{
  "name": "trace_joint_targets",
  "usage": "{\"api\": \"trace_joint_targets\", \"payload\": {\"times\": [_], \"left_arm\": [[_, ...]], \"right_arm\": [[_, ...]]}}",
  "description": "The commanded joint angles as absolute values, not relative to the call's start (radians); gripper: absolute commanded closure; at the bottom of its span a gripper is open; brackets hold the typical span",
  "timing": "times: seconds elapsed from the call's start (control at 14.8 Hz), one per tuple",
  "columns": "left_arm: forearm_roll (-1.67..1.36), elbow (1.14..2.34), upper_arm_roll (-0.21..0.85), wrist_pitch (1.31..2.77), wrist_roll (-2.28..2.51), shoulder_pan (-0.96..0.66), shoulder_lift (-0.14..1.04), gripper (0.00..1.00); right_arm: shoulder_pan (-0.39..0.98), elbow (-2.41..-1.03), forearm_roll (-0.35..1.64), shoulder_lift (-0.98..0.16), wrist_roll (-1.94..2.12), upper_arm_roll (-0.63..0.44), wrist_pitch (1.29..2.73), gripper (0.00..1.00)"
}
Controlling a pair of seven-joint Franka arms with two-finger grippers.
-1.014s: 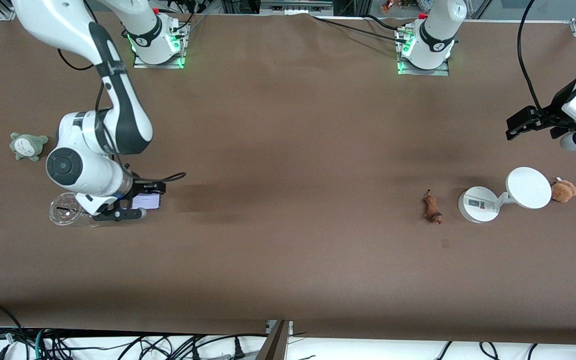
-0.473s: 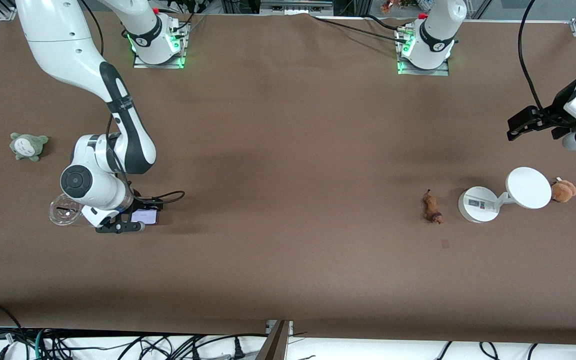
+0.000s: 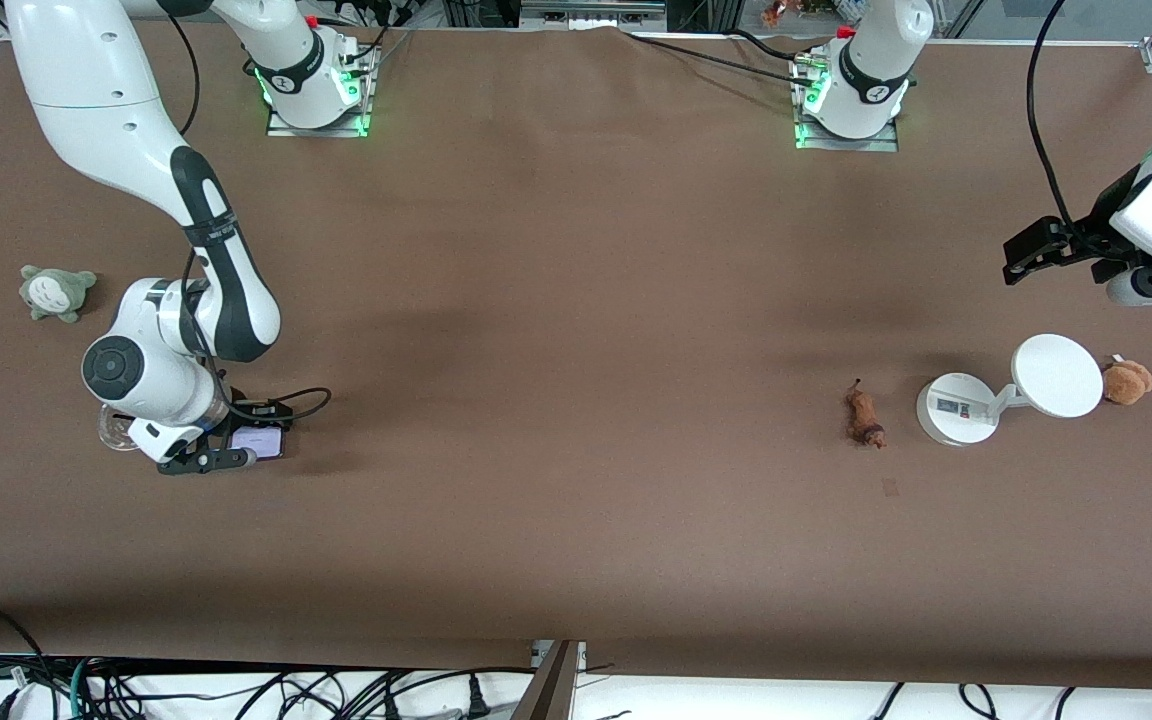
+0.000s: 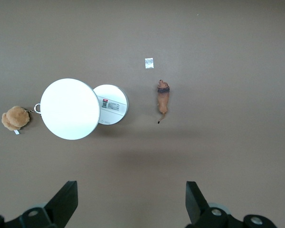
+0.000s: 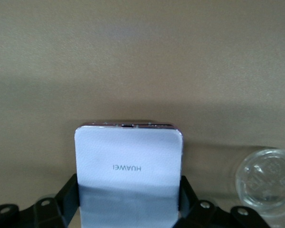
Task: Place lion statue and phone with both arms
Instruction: 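Carry the white phone with the right gripper toward the glass cup, then lower the phone beside the glass cup and open the right gripper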
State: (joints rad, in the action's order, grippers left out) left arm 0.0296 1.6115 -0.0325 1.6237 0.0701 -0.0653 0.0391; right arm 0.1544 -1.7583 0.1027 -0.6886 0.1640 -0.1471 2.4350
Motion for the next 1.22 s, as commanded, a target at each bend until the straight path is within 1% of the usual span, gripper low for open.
{"api": "trace_joint_targets", "payload": {"times": [0.0,0.14,0.2,0.34,0.41,0.47,0.54,0.74,0.88,1.15], "left_arm": [[0.046,1.603,-0.032,1.628,0.067,-0.067,0.046,0.00],[0.046,1.603,-0.034,1.628,0.067,-0.064,0.048,0.00],[0.046,1.603,-0.034,1.628,0.067,-0.064,0.048,0.00],[0.044,1.603,-0.034,1.628,0.067,-0.066,0.048,0.00],[0.044,1.603,-0.034,1.628,0.067,-0.066,0.048,0.00],[0.044,1.603,-0.032,1.628,0.067,-0.066,0.048,0.00],[0.044,1.603,-0.032,1.628,0.067,-0.067,0.048,0.00],[0.041,1.603,-0.032,1.626,0.067,-0.066,0.048,0.00],[0.038,1.603,-0.032,1.626,0.067,-0.066,0.048,0.00],[0.035,1.603,-0.032,1.626,0.067,-0.066,0.048,0.00]], "right_arm": [[0.143,-1.750,0.126,-0.696,0.195,-0.133,2.456,1.00],[0.138,-1.752,0.126,-0.699,0.195,-0.133,2.465,1.00],[0.138,-1.750,0.124,-0.703,0.195,-0.133,2.465,0.86],[0.138,-1.749,0.124,-0.704,0.195,-0.133,2.465,0.73],[0.138,-1.749,0.124,-0.704,0.195,-0.133,2.465,0.46],[0.138,-1.749,0.126,-0.704,0.195,-0.133,2.467,0.11],[0.137,-1.749,0.126,-0.703,0.193,-0.133,2.467,0.00],[0.140,-1.749,0.126,-0.698,0.193,-0.133,2.464,0.00],[0.143,-1.749,0.126,-0.674,0.195,-0.133,2.448,0.00],[0.143,-1.720,0.126,-0.574,0.192,-0.135,2.275,0.00]]}}
